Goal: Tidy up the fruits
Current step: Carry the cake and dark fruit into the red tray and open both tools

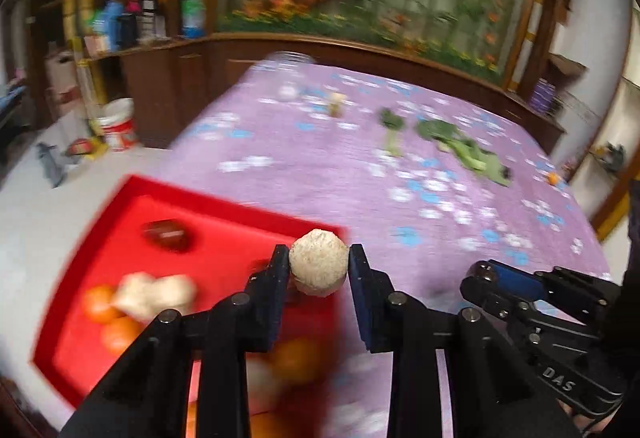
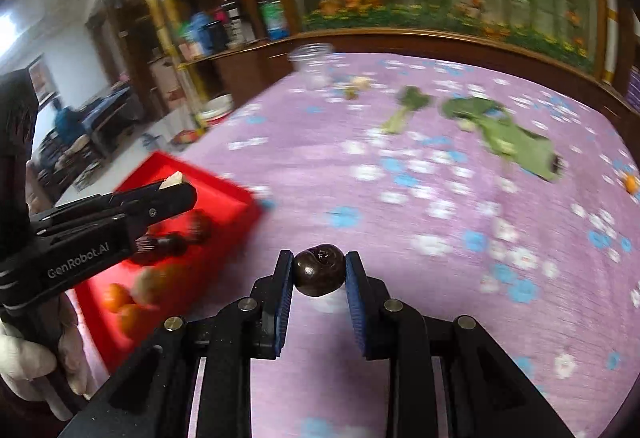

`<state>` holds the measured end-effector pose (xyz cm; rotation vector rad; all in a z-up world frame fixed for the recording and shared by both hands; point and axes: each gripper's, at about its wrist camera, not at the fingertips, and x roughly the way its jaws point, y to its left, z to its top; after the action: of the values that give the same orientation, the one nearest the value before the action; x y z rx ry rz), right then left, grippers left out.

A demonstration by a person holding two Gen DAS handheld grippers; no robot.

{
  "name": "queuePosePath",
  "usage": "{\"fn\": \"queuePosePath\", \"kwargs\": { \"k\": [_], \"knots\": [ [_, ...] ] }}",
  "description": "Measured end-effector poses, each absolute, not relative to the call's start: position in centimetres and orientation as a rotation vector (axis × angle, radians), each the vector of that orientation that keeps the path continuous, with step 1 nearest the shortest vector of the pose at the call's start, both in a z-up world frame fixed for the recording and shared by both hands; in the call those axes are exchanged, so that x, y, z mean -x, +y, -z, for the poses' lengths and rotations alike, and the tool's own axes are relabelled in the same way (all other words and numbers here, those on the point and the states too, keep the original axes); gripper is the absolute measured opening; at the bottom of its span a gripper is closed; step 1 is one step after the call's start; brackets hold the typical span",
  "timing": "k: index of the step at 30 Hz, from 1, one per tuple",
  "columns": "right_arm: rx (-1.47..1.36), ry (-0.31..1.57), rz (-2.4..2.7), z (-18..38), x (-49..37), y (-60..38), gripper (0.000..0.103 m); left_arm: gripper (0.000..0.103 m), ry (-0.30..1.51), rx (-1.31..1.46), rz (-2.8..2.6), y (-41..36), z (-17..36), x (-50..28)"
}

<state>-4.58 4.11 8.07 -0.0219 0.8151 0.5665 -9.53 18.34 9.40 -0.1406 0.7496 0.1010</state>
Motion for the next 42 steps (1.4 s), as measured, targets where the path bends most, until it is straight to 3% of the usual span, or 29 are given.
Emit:
{"fn": "queuePosePath", "kwargs": {
  "k": [9,18,22,26,29,42],
  "knots": [
    [0.107,0.858,-0.759,-7.0,6.0,16.1,0.029,0.029,0.748,0.172,-0.311,26.4,-7.8,12.9],
    [0.103,0.895,-0.76,-4.7,5.0,18.6,0.03,0.03,0.756,0.184,-0.331,27.7,-6.8,13.3],
    [0.067,0.903,-0.762,-4.6,4.4,17.9,0.03,0.058,0.747,0.188,-0.341,27.6,-6.8,13.3],
    [0.05,0.895,-0.756,-4.8,4.5,17.3,0.036,0.068,0.74,0.185,-0.348,27.3,-7.1,13.3],
    [0.039,0.879,-0.747,-5.2,4.8,16.6,0.042,0.07,0.731,0.178,-0.352,26.9,-7.5,13.5],
    [-0.026,0.82,-0.673,-6.6,6.4,11.9,0.052,0.08,0.645,0.103,-0.369,23.7,-10.3,15.1]
  ]
}}
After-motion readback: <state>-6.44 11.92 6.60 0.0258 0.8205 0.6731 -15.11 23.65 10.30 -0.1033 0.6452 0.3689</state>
